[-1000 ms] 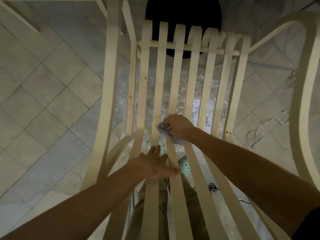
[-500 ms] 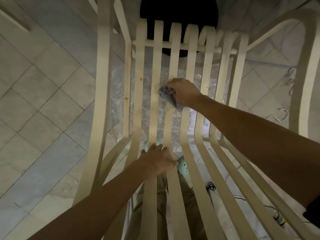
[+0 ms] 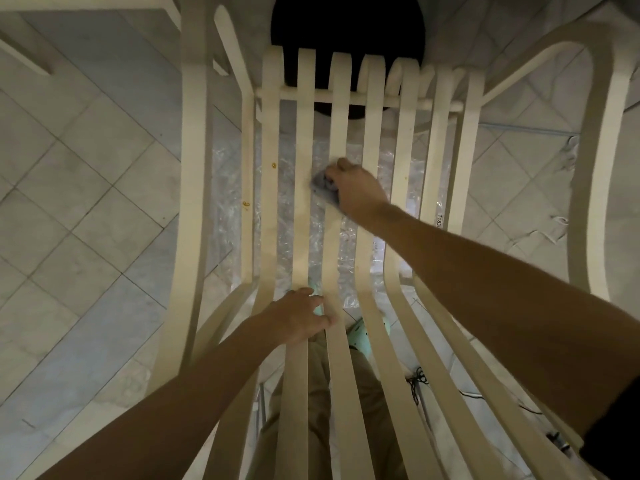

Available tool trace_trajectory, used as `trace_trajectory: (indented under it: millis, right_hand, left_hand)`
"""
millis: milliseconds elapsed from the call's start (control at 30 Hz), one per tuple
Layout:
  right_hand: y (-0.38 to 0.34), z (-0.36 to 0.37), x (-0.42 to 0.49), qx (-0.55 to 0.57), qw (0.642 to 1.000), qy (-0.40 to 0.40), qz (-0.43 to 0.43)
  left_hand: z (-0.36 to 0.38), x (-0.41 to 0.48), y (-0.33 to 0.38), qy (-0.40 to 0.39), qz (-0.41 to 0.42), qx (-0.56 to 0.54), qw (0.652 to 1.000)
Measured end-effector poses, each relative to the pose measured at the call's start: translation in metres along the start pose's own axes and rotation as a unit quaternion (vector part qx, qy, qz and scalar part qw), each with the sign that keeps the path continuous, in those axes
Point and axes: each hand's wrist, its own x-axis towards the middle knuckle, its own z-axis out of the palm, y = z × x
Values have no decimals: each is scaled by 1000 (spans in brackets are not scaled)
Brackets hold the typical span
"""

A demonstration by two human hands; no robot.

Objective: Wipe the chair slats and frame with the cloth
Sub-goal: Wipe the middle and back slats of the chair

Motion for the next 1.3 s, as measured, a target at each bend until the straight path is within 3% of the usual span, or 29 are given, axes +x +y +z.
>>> trace_trajectory:
  millis: [333,567,867,1067,1300]
  right_hand:
    - [-11,76,-87,-45,987,-150,-18]
    - [-11,73,-106,51,967,-249,34]
    - [-9,11,-169,161,952,-261,-4]
    - [16,16,-173,149,964,-205,84]
    - [35,53,-128,98,955,-228,160]
  left_hand:
    - [1,3,-1,-33,-2,39,999]
    - [5,3,0,-56,-28,65,996]
    - [-5,-12,17,-83,-34,54,995]
    - [-9,-22,36,-109,-33,87,990]
    - [-4,-20,38,-105,-49,96,989]
